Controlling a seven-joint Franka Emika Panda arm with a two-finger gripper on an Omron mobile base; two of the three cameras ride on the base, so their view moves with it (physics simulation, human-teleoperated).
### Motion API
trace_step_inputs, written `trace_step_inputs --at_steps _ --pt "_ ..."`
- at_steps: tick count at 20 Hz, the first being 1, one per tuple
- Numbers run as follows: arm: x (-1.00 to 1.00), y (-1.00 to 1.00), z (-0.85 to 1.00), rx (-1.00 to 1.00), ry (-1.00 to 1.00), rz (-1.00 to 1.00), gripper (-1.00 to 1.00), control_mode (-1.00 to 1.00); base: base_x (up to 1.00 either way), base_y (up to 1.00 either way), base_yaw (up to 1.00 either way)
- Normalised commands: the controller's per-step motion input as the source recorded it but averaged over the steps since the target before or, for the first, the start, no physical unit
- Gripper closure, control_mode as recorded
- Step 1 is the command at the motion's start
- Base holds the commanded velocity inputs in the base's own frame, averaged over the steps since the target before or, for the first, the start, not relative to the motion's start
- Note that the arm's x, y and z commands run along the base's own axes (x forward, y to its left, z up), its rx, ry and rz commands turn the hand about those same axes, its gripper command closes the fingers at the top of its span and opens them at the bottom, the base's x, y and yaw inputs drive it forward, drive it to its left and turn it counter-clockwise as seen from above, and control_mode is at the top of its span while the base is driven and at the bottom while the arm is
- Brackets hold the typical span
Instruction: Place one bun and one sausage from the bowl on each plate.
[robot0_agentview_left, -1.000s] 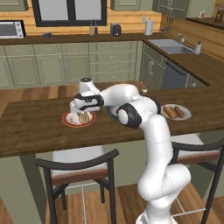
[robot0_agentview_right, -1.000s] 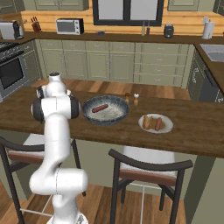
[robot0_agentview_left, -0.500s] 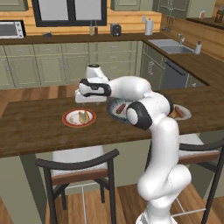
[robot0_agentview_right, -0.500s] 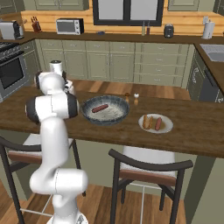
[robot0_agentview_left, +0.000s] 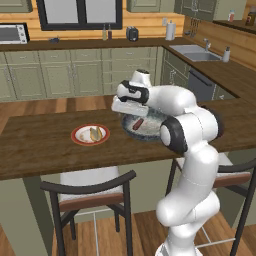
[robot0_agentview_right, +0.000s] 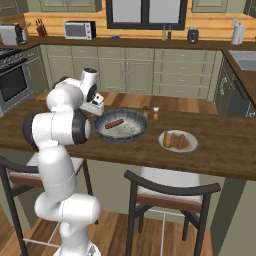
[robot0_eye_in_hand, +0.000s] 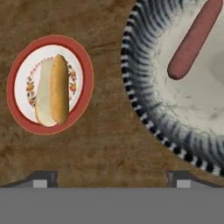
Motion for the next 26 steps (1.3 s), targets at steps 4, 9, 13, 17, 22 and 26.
trace_step_inputs --at_steps 4,9,13,17,22,26 --pt "-0.17 -0.92 0.06 0.11 0.02 -0.2 -1.0 -1.0 0.0 0.0 0.0" --pt "0.06 -0.51 -0.11 0.01 -0.02 -0.09 -1.0 -1.0 0.0 0.0 0.0" --pt "0.24 -0.16 -0.3 0.0 -0.06 0.0 -1.0 -1.0 0.0 0.0 0.0" --pt "0.17 -0.19 -0.31 0.0 -0.01 0.0 -1.0 -1.0 0.0 0.0 0.0" --pt "0.11 -0.12 -0.18 0.0 0.0 0.0 -1.0 -1.0 0.0 0.0 0.0" --pt "0.25 0.0 -0.11 0.01 0.0 -0.02 -1.0 -1.0 0.0 0.0 0.0"
